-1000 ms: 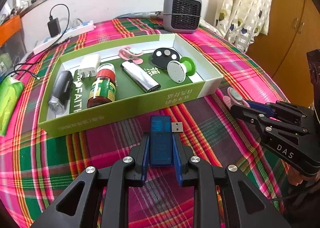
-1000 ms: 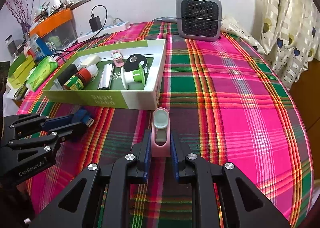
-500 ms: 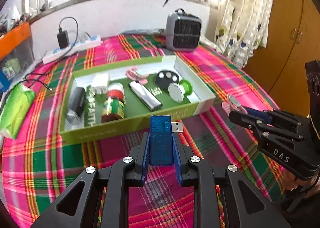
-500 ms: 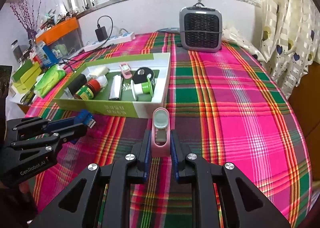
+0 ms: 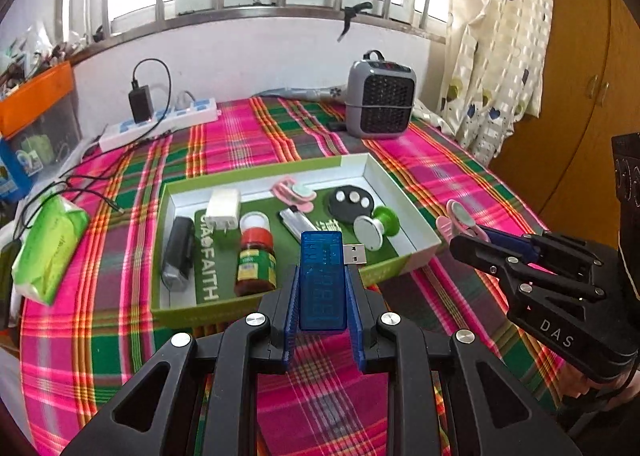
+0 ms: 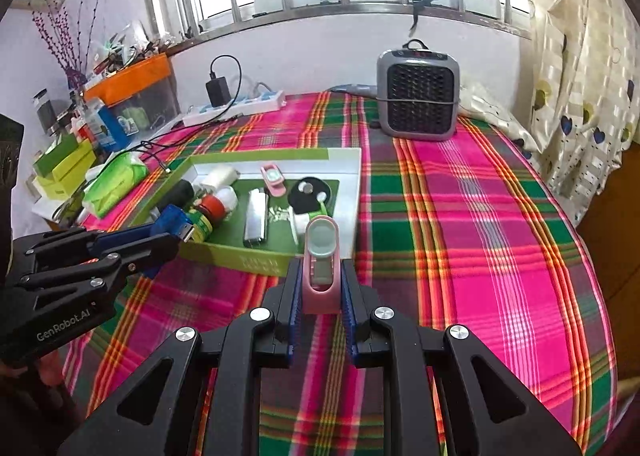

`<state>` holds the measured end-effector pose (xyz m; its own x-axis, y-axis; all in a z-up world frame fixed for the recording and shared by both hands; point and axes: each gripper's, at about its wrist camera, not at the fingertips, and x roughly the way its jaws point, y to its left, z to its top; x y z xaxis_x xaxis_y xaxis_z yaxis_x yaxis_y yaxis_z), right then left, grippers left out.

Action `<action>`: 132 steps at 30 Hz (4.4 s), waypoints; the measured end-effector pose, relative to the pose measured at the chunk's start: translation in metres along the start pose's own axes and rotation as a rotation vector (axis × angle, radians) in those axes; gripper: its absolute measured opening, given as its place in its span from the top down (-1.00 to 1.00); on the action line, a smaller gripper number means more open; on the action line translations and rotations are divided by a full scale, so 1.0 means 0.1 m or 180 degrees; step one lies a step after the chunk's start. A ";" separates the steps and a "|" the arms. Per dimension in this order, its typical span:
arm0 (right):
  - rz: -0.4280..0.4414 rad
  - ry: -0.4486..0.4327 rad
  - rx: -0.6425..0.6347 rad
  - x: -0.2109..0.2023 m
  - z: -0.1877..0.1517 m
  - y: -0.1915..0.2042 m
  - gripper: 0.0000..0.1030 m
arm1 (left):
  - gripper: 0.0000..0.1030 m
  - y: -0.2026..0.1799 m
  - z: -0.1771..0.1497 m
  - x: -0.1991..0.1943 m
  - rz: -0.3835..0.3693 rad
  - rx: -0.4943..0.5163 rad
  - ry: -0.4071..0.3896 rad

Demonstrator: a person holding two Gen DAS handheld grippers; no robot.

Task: Organize rigid objects
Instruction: 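Lower the USB stick with the left tool while the right tool lowers the pink clip into the tray, then open both tools to release the USB stick and pink clip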

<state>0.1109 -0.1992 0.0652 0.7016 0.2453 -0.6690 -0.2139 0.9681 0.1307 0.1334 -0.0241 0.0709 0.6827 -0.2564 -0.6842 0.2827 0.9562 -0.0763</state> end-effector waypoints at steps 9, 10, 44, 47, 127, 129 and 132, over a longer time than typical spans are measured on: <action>0.0064 -0.0086 -0.0095 0.04 0.18 0.11 0.64 | 0.60 0.16 0.13 0.07 0.0072 -0.0075 -0.0037; 0.0070 -0.0083 -0.0100 0.06 0.20 0.12 0.64 | 0.60 0.17 0.14 0.08 0.0077 -0.0089 -0.0029; -0.0018 0.0239 -0.0310 0.82 0.77 -0.04 0.63 | 0.60 0.28 0.32 0.66 0.0008 -0.0226 0.0194; -0.0044 0.0309 -0.0356 0.91 0.79 -0.07 0.63 | 0.60 0.27 0.30 0.72 0.0013 -0.0231 0.0245; 0.0013 0.0285 -0.0366 0.66 0.66 -0.03 0.37 | 0.37 0.16 0.18 0.44 0.0310 -0.0322 0.0207; 0.0031 0.0259 -0.0318 0.60 0.63 -0.01 0.37 | 0.37 0.15 0.15 0.38 0.0345 -0.0322 0.0185; 0.0052 0.0214 -0.0272 0.50 0.56 0.01 0.37 | 0.37 0.15 0.11 0.32 0.0362 -0.0344 0.0180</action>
<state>0.1839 -0.1827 0.0730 0.6510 0.2544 -0.7152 -0.2843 0.9553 0.0810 0.1670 -0.0200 0.0557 0.6663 -0.1404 -0.7324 0.1297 0.9890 -0.0715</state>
